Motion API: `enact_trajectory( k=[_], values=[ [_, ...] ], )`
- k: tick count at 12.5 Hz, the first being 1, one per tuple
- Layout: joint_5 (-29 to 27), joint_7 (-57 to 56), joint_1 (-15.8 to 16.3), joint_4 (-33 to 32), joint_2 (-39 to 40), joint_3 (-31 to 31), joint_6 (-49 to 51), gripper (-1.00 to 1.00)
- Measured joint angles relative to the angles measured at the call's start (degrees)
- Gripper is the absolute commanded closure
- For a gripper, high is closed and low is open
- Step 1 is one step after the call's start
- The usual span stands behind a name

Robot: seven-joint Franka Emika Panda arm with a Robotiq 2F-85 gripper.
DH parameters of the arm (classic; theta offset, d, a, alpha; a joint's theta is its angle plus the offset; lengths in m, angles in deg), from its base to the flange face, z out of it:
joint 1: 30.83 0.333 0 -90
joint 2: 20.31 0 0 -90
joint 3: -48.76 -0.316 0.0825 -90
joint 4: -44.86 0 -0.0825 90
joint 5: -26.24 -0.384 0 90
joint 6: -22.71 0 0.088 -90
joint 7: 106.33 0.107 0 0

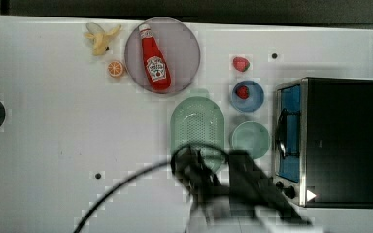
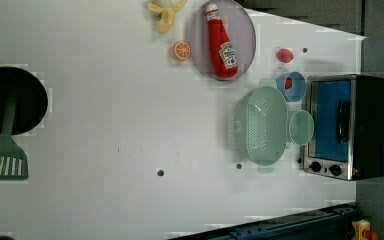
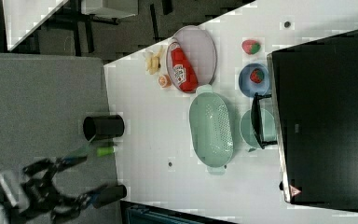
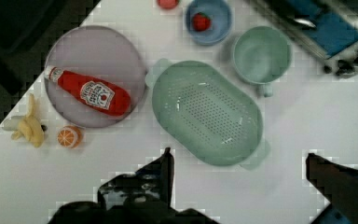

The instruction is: Drag strainer right to left.

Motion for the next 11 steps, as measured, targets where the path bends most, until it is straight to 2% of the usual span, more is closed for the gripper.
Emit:
enact_trajectory(
  k=[4, 7, 9, 11],
  values=[
    [-0.52, 3.33, 0.22, -4.70, 17.82, 1.18, -9.65, -1.00],
    [-0.58, 10.63, -0.55, -7.72, 32.52, 0.48, -14.87, -1.00],
    [0.58, 15.21, -1.11, -10.52, 38.42, -0.29, -23.50, -1.00],
    [-0.15, 20.72, -1.00, -12.98, 40.40, -0.11, -31.95, -1.00]
  ],
)
